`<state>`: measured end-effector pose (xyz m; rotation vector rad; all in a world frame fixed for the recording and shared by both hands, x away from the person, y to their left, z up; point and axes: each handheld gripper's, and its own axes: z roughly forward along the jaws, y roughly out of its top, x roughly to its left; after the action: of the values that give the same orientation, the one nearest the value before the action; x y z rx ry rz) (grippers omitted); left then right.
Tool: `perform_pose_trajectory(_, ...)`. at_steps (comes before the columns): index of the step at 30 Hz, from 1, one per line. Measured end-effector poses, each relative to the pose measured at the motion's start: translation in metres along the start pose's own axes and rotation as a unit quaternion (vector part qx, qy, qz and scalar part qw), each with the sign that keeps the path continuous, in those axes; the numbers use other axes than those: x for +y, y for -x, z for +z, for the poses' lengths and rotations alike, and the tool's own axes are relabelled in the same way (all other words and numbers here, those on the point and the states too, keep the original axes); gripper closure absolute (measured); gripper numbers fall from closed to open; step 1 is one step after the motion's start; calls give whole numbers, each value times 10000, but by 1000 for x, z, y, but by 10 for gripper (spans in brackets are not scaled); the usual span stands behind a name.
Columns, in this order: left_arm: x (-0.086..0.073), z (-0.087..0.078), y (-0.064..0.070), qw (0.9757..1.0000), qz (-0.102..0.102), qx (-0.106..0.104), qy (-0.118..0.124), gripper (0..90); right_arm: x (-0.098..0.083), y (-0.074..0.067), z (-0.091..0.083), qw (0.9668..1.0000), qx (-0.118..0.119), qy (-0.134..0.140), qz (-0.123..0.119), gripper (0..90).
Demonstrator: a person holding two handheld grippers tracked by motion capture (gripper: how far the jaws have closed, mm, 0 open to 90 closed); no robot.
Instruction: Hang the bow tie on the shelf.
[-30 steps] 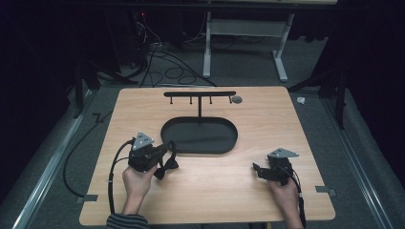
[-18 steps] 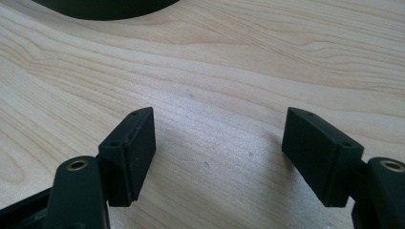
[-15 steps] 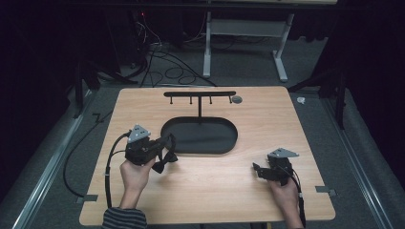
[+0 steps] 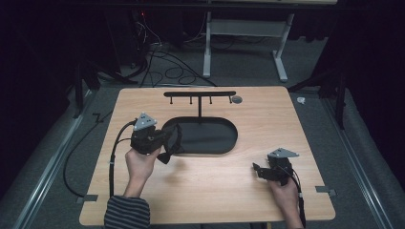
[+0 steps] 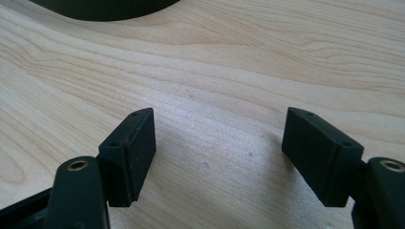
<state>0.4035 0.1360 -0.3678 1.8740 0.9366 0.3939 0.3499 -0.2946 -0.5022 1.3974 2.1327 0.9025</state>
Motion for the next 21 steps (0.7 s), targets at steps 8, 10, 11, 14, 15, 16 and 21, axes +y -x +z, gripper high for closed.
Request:
perform_pose_trajectory(8,20,7,-3,9999,80,13,67,859,0,0,0,10000,-2,0,-2,284)
perform_pose_trajectory(10,23,9,-4,9999,97,25,70,859,0,0,0,10000,0,3,-10,284)
perform_pose_trajectory(11,24,10,-5,9999,82,14,73,859,0,0,0,10000,0,2,-12,284)
perform_pose_trajectory(14,30,12,-7,9999,76,47,96,859,0,0,0,10000,-1,-1,-4,284)
perform_pose_trajectory(15,31,12,-8,9999,86,62,105,859,0,0,0,10000,0,0,-6,284)
perform_pose_trajectory(16,32,12,-8,9999,101,76,102,859,0,0,0,10000,-1,-1,-7,284)
perform_pose_trajectory(21,41,13,-14,9997,103,174,126,856,0,0,0,10000,0,-1,-7,284)
